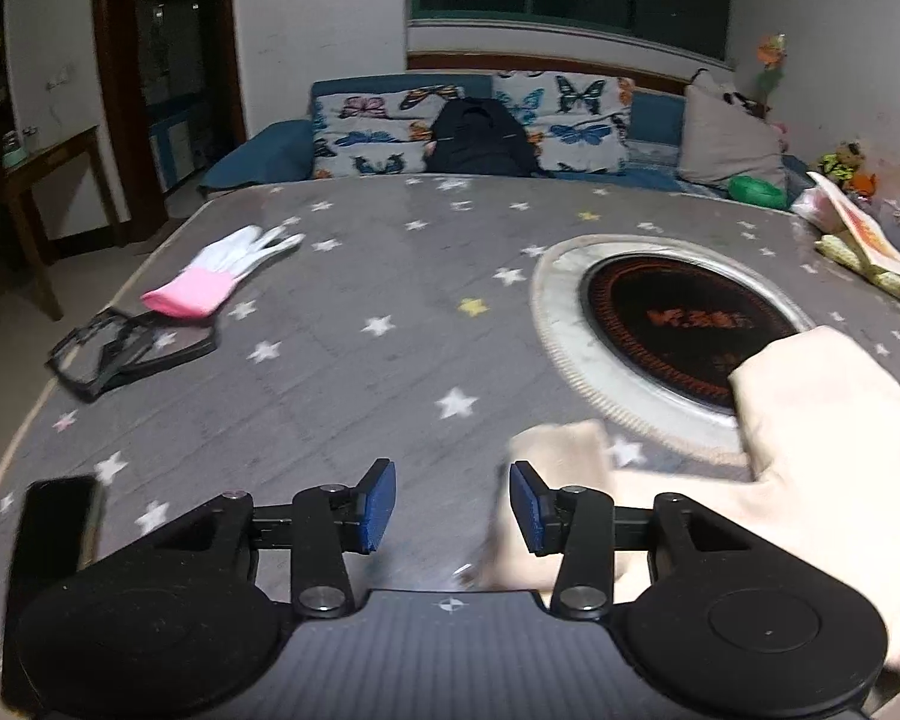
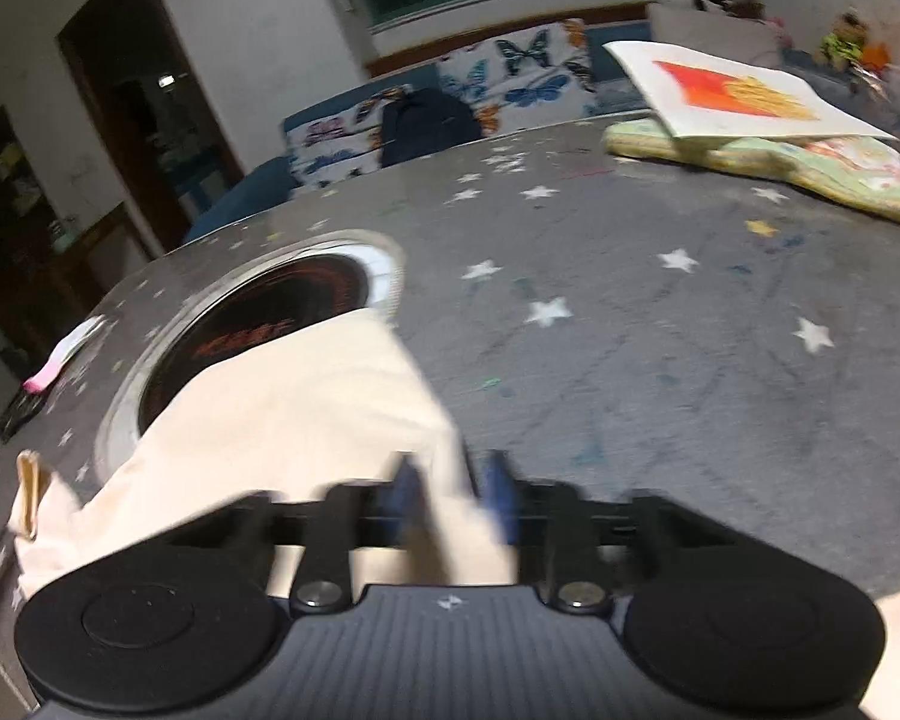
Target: Fold clothes
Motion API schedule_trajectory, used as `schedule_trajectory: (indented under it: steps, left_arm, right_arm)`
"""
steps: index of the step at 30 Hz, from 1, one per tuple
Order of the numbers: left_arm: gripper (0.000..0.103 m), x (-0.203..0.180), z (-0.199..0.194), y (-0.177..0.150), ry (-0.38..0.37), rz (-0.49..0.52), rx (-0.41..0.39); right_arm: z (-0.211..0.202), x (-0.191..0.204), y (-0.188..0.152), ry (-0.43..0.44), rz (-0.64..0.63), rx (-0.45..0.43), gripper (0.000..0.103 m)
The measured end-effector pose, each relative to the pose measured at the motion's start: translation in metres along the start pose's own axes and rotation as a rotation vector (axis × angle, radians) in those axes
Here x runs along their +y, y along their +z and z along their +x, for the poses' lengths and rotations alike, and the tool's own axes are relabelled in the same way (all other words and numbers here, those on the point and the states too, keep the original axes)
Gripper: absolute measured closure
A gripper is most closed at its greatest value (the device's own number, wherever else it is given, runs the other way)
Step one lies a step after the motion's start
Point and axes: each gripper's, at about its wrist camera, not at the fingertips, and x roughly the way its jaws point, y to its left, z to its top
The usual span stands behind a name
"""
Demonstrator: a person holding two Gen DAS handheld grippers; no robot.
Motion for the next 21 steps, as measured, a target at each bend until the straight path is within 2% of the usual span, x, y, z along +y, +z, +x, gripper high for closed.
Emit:
schedule_trajectory:
  steps: [3, 7, 11, 14, 18, 20, 21]
  left_arm:
    - [0.058, -0.021, 0.002, 0.011, -0.063, 0.031, -0.033]
    - [0.057, -0.057, 0.004, 0.027, -0.164, 0.088, -0.078]
    - [0.055, -0.098, 0.006, 0.036, -0.267, 0.154, -0.102]
    - [0.054, -0.120, 0.008, 0.038, -0.311, 0.197, -0.108]
    - [0.051, -0.133, 0.017, 0.039, -0.335, 0.225, -0.095]
    - [0.050, -0.138, 0.025, 0.040, -0.337, 0.228, -0.085]
    - [0.049, -0.140, 0.029, 0.041, -0.336, 0.227, -0.080]
  right_arm:
    - [-0.011, 0.023, 0.000, 0.040, -0.070, -0.063, 0.097]
    - [-0.029, 0.085, -0.017, 0.060, -0.373, -0.129, 0.098]
    - [-0.025, 0.129, -0.044, 0.165, -0.537, -0.064, 0.098]
    - [-0.027, 0.133, -0.048, 0.200, -0.496, -0.057, 0.097]
    - [-0.038, 0.101, -0.027, 0.101, -0.331, -0.109, 0.081]
    - [-0.036, 0.077, -0.018, 0.030, -0.250, -0.108, 0.079]
    - [-0.034, 0.066, -0.015, 0.000, -0.213, -0.105, 0.070]
